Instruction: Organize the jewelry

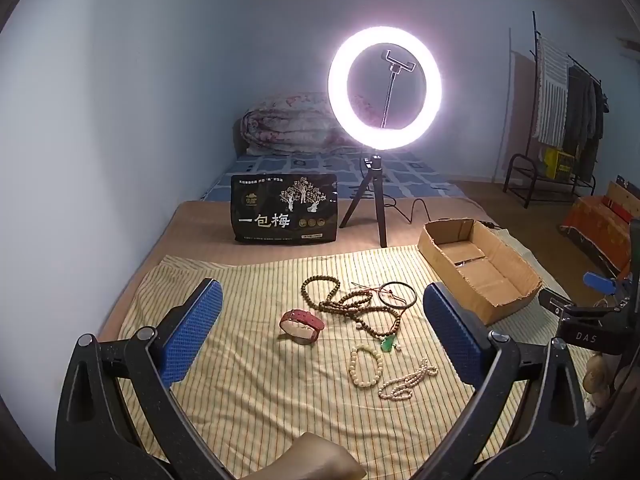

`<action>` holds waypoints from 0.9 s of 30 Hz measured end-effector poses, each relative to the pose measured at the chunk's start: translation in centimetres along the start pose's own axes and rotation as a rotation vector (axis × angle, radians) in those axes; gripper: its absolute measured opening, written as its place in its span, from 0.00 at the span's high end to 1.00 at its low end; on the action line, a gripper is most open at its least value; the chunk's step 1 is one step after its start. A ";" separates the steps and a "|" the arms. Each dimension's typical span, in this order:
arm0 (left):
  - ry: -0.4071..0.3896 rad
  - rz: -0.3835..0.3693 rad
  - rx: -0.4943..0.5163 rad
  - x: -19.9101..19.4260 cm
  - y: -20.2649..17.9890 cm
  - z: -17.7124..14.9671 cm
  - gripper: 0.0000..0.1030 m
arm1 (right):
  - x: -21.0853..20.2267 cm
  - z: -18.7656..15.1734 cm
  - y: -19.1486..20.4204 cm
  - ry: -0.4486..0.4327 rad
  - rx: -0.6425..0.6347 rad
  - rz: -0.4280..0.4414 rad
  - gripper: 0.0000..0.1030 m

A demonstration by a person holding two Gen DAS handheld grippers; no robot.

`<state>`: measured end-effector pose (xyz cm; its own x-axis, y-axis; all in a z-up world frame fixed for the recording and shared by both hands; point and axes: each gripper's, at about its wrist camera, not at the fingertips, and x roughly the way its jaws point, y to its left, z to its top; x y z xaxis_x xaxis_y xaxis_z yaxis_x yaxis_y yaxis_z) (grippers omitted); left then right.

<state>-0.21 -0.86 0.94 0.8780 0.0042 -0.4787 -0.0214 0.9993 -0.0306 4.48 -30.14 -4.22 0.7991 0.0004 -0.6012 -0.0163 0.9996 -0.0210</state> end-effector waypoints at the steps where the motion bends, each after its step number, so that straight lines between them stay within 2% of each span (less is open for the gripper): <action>1: -0.001 -0.001 0.000 0.0 -0.1 0.0 0.01 | 0.0 0.0 0.0 0.000 -0.002 0.001 0.00; 27: -0.010 -0.003 0.002 -0.6 -0.4 0.3 0.01 | -0.6 0.0 0.5 -0.005 -0.021 0.011 0.00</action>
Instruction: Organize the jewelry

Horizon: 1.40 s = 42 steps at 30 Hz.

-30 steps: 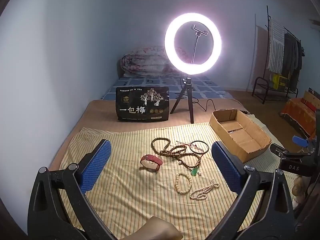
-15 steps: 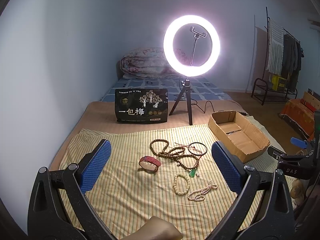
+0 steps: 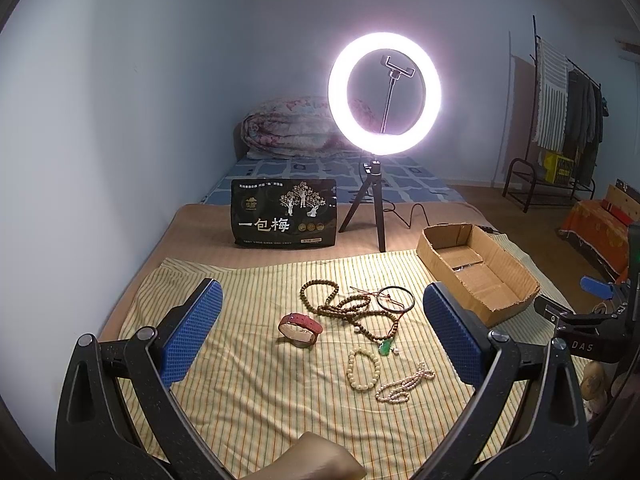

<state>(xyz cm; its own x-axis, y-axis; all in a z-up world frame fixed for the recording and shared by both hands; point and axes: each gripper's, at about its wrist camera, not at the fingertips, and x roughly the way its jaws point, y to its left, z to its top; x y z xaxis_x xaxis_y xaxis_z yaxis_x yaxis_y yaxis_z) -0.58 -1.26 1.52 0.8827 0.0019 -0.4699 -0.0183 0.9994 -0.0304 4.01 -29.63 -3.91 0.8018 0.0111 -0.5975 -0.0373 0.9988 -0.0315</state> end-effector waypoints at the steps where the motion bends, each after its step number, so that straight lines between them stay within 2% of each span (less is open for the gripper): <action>1: -0.001 0.000 -0.001 0.0 0.0 -0.1 0.01 | 0.1 0.0 0.0 0.001 0.000 0.000 0.00; 42: 0.001 0.007 -0.004 0.1 0.4 0.0 0.01 | 0.2 -0.3 0.5 0.010 -0.007 0.009 0.00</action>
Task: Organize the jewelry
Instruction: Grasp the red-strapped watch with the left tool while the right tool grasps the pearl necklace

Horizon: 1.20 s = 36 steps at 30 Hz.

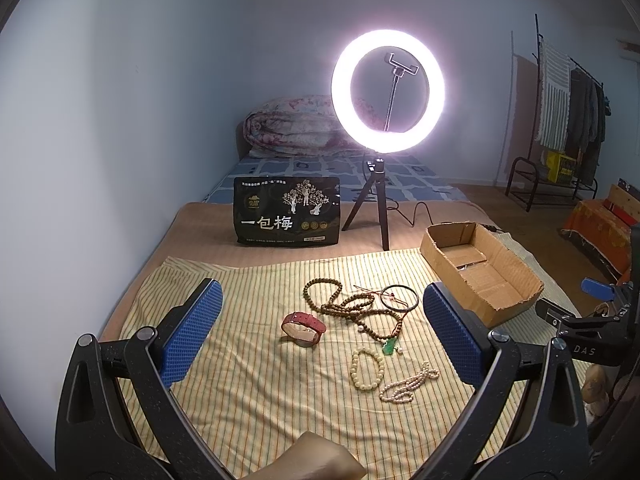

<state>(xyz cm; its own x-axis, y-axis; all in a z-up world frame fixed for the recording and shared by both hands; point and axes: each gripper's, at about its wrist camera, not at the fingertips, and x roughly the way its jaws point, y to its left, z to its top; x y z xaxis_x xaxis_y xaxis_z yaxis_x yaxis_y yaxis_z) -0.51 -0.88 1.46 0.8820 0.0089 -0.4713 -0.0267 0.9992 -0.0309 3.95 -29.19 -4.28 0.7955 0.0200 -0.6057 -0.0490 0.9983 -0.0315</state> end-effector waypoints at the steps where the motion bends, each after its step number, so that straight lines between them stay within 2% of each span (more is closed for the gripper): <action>1: 0.002 0.000 -0.001 0.2 0.1 -0.1 0.01 | 0.1 0.0 0.0 0.001 -0.001 0.001 0.00; 11: 0.033 0.015 -0.012 1.9 1.1 -0.6 0.01 | 0.8 -0.1 0.7 0.016 -0.035 0.022 0.00; 17: 0.057 0.038 0.004 3.4 1.5 -1.3 0.01 | 1.3 -0.5 1.6 0.005 -0.072 0.083 0.00; 19: 0.099 0.001 -0.001 4.5 1.8 -1.6 0.01 | 1.7 -0.6 1.9 0.011 -0.087 0.100 0.00; 29: 0.199 -0.029 -0.031 8.6 2.5 -3.2 0.01 | 4.3 -1.9 3.7 0.103 -0.138 0.217 0.00; 36: 0.318 -0.046 -0.059 13.4 3.4 -5.6 0.01 | 6.8 -3.6 5.9 0.187 -0.208 0.261 0.00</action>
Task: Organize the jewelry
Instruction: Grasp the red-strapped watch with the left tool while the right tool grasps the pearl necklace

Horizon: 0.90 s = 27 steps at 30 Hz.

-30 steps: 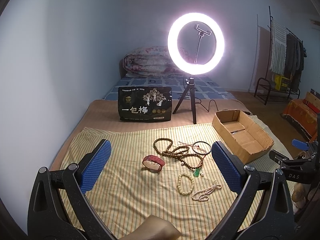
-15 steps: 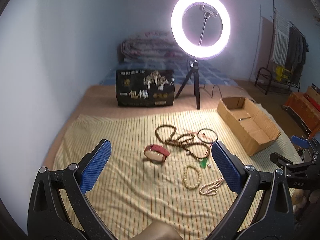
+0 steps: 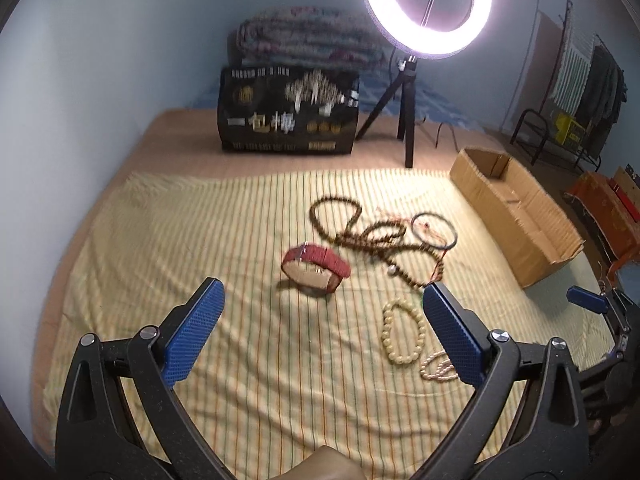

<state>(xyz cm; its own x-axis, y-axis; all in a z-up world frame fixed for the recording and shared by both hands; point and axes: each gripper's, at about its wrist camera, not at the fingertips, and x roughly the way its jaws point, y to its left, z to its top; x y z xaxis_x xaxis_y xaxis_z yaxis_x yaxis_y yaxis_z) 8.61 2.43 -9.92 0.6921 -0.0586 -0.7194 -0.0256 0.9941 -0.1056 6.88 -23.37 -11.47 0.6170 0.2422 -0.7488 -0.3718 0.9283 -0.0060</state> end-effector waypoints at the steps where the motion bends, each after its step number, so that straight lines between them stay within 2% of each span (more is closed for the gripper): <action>1: 0.010 -0.001 -0.004 0.5 0.1 -0.1 0.01 | 0.5 -0.2 0.3 0.015 -0.011 0.004 0.00; 13: 0.098 0.008 -0.011 7.1 1.0 1.1 0.02 | 4.5 -0.6 0.5 0.114 0.015 0.102 0.00; 21: 0.113 0.024 0.011 9.1 1.1 1.3 0.02 | 6.6 -0.9 1.6 0.166 -0.037 0.139 0.00; 27: 0.138 0.025 -0.014 10.7 1.4 1.6 0.02 | 8.5 -1.0 2.6 0.206 -0.049 0.184 0.00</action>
<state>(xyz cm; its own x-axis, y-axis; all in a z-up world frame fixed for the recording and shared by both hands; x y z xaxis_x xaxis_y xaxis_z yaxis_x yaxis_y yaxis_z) 17.13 3.35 -16.73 0.5857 -0.0465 -0.8092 -0.0524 0.9941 -0.0950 10.44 -19.14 -18.48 0.3838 0.3378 -0.8594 -0.5007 0.8581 0.1137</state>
